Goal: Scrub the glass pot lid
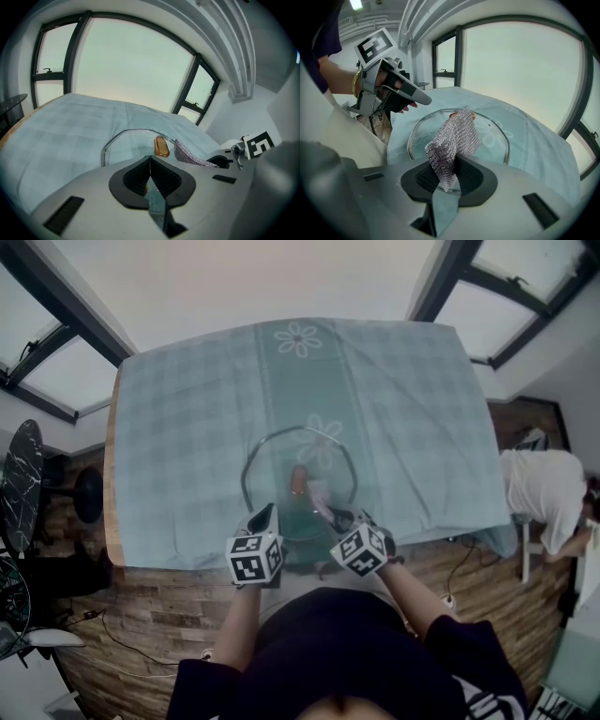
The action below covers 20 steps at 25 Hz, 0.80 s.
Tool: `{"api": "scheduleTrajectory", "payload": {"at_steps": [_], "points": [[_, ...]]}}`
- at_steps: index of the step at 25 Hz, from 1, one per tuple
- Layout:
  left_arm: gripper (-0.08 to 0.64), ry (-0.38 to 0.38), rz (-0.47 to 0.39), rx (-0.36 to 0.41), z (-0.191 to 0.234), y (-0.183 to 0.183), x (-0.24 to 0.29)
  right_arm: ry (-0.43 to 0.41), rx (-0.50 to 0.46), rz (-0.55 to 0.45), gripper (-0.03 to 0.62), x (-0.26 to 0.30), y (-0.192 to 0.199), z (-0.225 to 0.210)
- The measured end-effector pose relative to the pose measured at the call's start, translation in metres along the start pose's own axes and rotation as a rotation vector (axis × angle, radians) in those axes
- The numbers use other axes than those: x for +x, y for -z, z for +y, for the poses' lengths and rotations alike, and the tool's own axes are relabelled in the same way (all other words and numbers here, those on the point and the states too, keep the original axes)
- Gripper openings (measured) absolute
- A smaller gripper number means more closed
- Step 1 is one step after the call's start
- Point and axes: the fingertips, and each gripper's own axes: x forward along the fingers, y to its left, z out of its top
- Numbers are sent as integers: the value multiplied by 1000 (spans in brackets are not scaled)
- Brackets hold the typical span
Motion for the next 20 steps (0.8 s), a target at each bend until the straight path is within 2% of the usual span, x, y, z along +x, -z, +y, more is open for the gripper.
{"api": "scheduleTrajectory", "payload": {"at_steps": [14, 20], "points": [[3, -13, -3, 2, -6, 14, -13, -100, -33, -26, 80, -6, 2, 37], [3, -14, -5, 9, -6, 15, -15, -122, 4, -51, 80, -10, 0, 44]]}}
